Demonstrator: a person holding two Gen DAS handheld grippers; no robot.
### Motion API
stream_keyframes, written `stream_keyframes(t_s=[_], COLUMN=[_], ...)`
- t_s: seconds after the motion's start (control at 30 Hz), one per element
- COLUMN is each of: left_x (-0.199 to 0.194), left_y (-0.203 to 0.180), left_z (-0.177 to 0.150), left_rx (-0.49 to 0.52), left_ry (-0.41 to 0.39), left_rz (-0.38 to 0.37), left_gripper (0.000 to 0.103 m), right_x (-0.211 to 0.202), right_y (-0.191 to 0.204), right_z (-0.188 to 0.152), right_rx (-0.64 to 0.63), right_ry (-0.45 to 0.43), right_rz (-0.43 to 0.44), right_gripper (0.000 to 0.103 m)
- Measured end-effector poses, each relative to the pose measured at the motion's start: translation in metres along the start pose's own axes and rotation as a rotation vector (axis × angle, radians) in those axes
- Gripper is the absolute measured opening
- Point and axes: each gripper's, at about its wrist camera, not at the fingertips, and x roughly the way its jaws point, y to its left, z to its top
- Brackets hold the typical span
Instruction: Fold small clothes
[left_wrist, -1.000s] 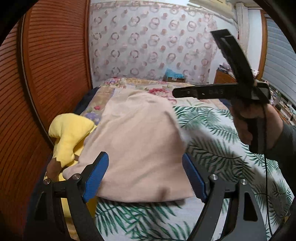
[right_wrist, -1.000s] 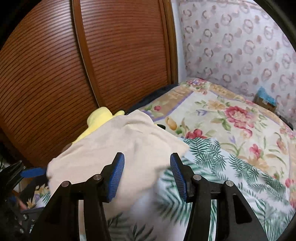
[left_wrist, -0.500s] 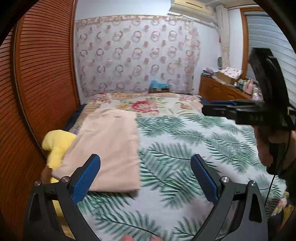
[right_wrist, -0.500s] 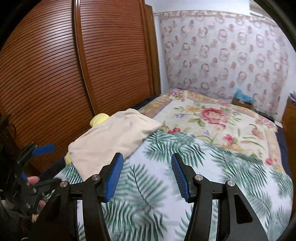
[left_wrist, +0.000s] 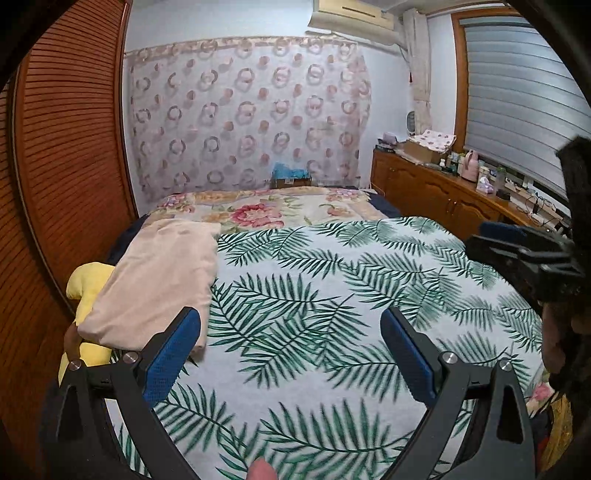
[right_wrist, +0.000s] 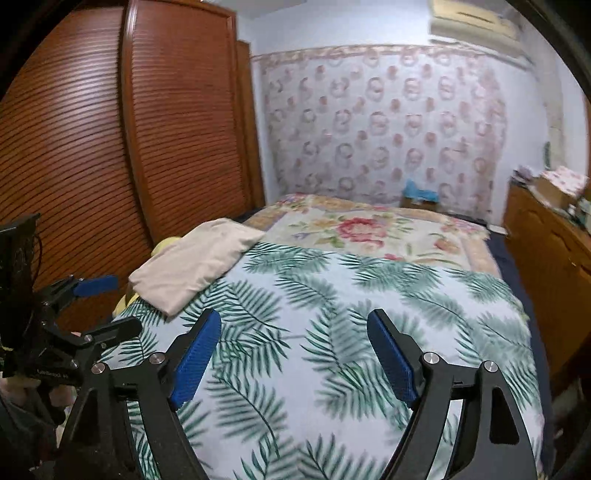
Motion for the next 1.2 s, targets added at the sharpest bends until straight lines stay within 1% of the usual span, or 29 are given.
stream_keyframes(t_s=[0.13, 0.2, 0.33, 0.43, 0.57, 0.63, 0.87, 0.9, 1.2], left_x=[-0.011, -0.016, -0.027, -0.034, -0.041, -0.044, -0.048, -0.049, -0.05], left_y=[-0.011, -0.018, -0.028, -0.031, -0.032, -0.032, -0.031, -0.032, -0.033], left_z=[0.002, 0.005, 0.013, 0.019, 0.023, 0.025, 0.028, 0.028, 0.029], left_rx=[-0.025, -0.014, -0.007, -0.005, -0.005, -0.011, -0.016, -0.015, -0.018], left_ry=[-0.017, -0.028, -0.047, -0.056, -0.07, -0.078, -0.093, -0.095, -0.098], left_rz=[-0.013, -0.006, 0.018, 0.028, 0.047, 0.045, 0.046, 0.048, 0.049], left_gripper=[0.098, 0.098, 0.098, 0.098, 0.098, 0.098, 0.098, 0.098, 0.098], right_x=[-0.035, -0.05, -0.078, -0.093, -0.105, -0.111, -0.104, -0.098, -0.096], right_y=[-0.004, -0.012, -0.012, -0.01, -0.001, 0.001, 0.009, 0.006, -0.002], right_z=[-0.007, -0.01, -0.01, -0.009, -0.012, -0.013, -0.017, -0.018, -0.014], right_rx=[0.065, 0.068, 0.079, 0.075, 0.071, 0.071, 0.065, 0.065, 0.07], right_ry=[-0.031, -0.044, -0.071, -0.097, -0.131, -0.141, -0.143, -0.143, -0.139], right_rz=[-0.025, -0.048, -0.093, -0.127, -0.171, -0.182, -0.189, -0.19, -0.185], right_gripper=[0.083, 0.083, 0.083, 0.083, 0.083, 0.083, 0.083, 0.083, 0.083])
